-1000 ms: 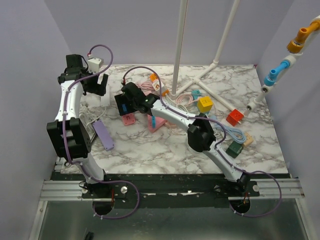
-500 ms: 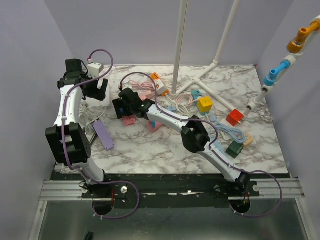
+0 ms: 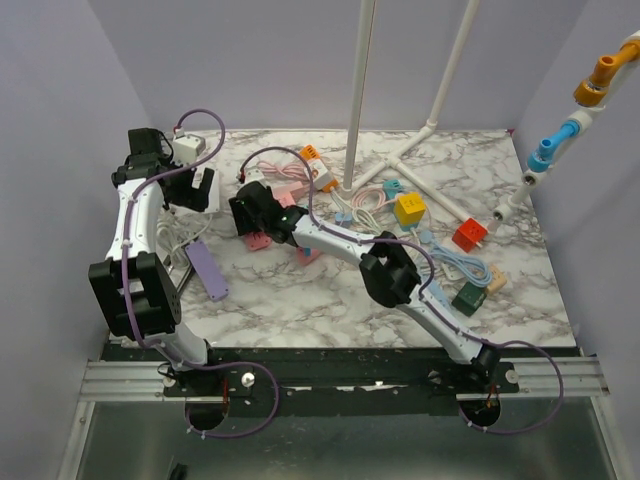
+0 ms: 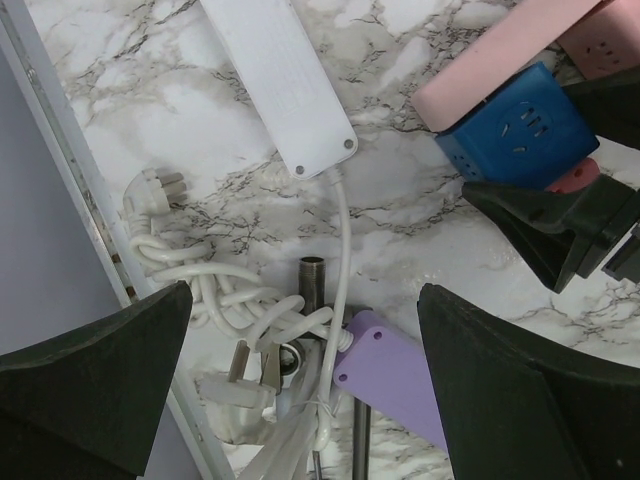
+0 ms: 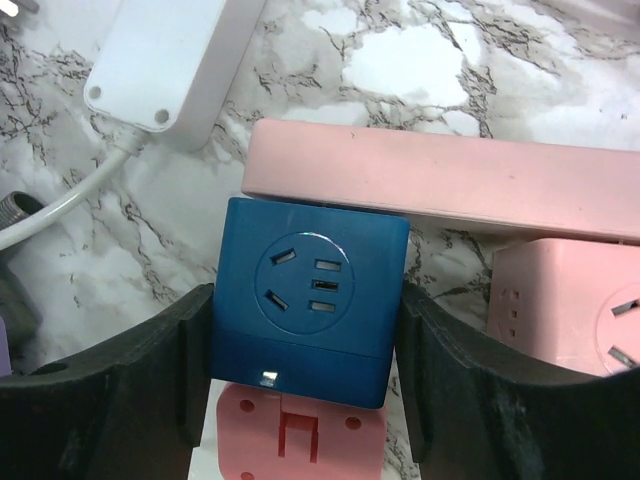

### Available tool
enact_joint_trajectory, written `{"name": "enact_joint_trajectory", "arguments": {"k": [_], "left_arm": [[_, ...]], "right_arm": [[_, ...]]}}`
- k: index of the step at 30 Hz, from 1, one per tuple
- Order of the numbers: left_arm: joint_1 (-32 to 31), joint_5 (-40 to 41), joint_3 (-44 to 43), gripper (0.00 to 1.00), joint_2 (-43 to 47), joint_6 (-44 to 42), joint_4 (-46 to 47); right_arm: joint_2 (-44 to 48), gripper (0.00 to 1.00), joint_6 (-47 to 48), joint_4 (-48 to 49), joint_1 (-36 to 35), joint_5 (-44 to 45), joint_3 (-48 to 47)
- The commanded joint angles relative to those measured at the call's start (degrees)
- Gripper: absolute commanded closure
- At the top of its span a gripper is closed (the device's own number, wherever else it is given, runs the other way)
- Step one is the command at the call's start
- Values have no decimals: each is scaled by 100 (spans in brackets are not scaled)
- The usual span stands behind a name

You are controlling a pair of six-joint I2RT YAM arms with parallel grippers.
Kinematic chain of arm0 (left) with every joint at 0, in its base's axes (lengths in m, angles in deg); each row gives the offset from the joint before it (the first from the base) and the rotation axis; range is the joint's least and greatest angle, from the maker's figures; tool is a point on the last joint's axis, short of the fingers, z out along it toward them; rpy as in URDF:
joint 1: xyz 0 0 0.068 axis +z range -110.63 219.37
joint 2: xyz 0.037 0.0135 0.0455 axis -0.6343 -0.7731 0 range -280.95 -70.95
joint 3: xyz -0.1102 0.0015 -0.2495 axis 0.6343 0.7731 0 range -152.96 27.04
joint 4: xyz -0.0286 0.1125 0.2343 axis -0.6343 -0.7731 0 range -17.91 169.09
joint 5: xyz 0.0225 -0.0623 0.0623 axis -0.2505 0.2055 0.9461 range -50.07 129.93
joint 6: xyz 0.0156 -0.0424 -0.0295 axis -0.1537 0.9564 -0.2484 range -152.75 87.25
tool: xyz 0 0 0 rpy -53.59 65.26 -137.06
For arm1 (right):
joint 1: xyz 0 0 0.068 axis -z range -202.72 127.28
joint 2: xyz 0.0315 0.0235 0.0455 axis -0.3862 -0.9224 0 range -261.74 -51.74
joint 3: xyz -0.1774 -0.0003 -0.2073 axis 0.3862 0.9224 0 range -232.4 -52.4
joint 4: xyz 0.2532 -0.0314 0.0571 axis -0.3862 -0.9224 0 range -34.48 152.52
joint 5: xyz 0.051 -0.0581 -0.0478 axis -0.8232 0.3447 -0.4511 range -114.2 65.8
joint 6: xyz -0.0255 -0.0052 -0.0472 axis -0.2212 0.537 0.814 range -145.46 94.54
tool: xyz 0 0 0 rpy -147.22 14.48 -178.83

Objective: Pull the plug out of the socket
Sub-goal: Remove the plug from the socket.

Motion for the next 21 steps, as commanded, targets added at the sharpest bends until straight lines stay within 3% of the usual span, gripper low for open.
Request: {"name": "enact_joint_trajectory", "arguments": {"k": [1, 4, 12, 17, 21], "left_arm": [[50, 93, 159, 2, 253, -151, 18], [48, 38, 214, 2, 273, -216, -91], [-64, -391, 489, 1, 400, -516, -515], [-406, -518, 886, 2, 516, -631, -627], [-1028, -694, 1412, 2, 666, -558, -697]], "right_arm": [[520, 54, 166, 333, -305, 144, 825], [1091, 61, 172, 491, -439, 209, 1712], [2874, 63, -15, 1324, -867, 9, 4735], [3628, 63, -271, 1744, -1038, -274, 5971], [3722, 62, -322, 2131, -1055, -381, 6309]]}}
